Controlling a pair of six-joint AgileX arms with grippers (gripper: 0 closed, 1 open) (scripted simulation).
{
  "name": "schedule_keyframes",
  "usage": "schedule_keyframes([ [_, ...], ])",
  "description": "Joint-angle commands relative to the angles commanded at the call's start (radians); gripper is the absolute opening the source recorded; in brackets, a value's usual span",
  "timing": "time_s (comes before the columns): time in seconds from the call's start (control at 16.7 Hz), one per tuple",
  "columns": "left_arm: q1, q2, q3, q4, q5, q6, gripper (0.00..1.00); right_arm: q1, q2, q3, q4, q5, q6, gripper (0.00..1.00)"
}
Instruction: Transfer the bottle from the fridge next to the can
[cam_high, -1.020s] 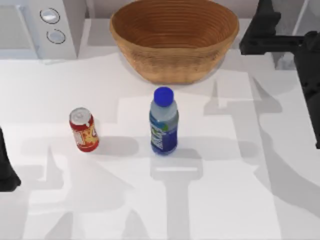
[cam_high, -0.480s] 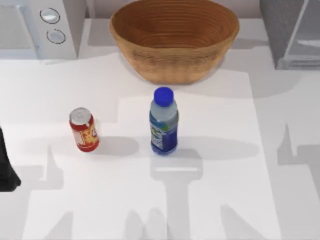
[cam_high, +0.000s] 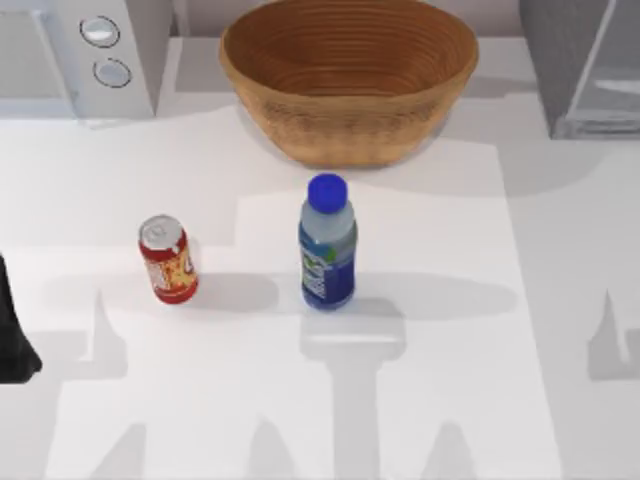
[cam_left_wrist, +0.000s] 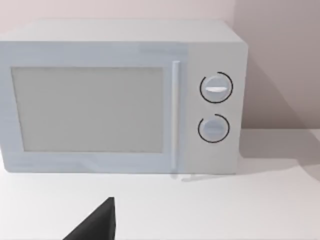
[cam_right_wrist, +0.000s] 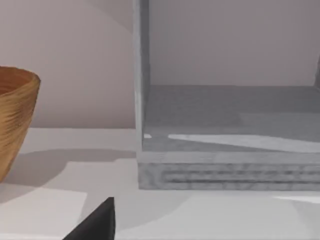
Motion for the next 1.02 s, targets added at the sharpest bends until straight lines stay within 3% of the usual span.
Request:
schedule_keyframes([
  [0.54,0.0,0.0,0.0,0.0,0.0,0.0,1.0,0.001,-0.05,0.047,-0.065,0.003,0.0,1.0],
  [0.78,0.0,0.0,0.0,0.0,0.0,0.0,1.0,0.0,-0.203,0.173,-0.299,0.002,0.0,1.0],
  [1.02,0.0,0.0,0.0,0.0,0.0,0.0,1.0,0.002,-0.392,0.328,-0.675,-0.001,-0.001,1.0],
])
